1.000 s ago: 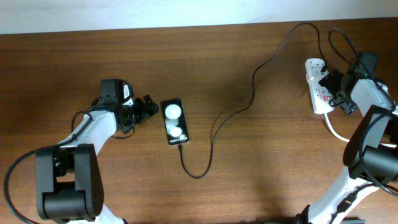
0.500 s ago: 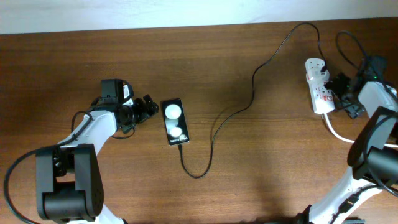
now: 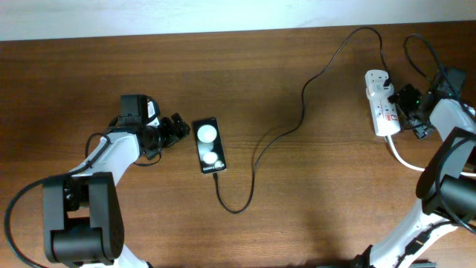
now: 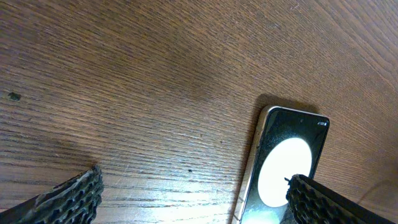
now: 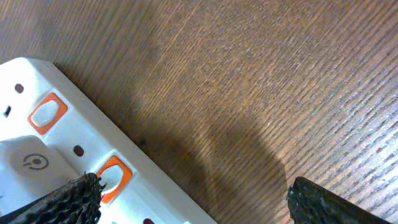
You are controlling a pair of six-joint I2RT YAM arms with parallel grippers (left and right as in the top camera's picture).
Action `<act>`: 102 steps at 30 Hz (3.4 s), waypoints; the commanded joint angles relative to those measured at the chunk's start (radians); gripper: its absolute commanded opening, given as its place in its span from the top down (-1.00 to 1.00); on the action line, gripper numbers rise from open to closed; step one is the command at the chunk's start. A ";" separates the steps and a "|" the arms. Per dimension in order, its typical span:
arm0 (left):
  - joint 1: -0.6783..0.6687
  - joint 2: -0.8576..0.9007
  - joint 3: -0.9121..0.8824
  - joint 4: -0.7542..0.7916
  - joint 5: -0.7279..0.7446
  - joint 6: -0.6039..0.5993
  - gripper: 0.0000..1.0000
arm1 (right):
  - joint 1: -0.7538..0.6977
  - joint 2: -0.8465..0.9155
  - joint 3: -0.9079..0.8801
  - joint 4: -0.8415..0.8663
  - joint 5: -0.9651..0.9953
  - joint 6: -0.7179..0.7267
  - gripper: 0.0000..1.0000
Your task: Plug charger to phone and switch on socket
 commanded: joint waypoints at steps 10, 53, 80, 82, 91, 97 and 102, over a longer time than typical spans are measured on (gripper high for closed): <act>0.003 0.003 0.003 0.001 0.000 0.009 -0.98 | 0.023 0.064 -0.008 0.029 -0.051 -0.011 -0.97; 0.003 0.003 0.003 0.001 0.000 0.009 -0.98 | 0.028 -0.010 -0.008 -0.134 0.014 -0.403 -0.97; -0.005 -0.331 0.003 -0.010 0.000 0.009 -0.98 | 0.029 -0.010 -0.008 -0.134 0.014 -0.403 -0.97; -0.005 -0.367 0.003 -0.082 -0.051 0.010 -0.98 | 0.028 -0.010 -0.008 -0.134 0.014 -0.403 -0.97; -0.175 -0.425 -0.003 -0.109 -0.322 0.314 -0.98 | 0.029 -0.010 -0.008 -0.134 0.014 -0.403 -0.97; -0.201 -0.472 -0.275 0.333 -0.198 0.480 -0.98 | 0.029 -0.010 -0.008 -0.134 0.014 -0.403 -0.97; -0.191 -0.584 -0.635 0.659 -0.198 0.479 -0.98 | 0.029 -0.010 -0.008 -0.134 0.014 -0.403 -0.97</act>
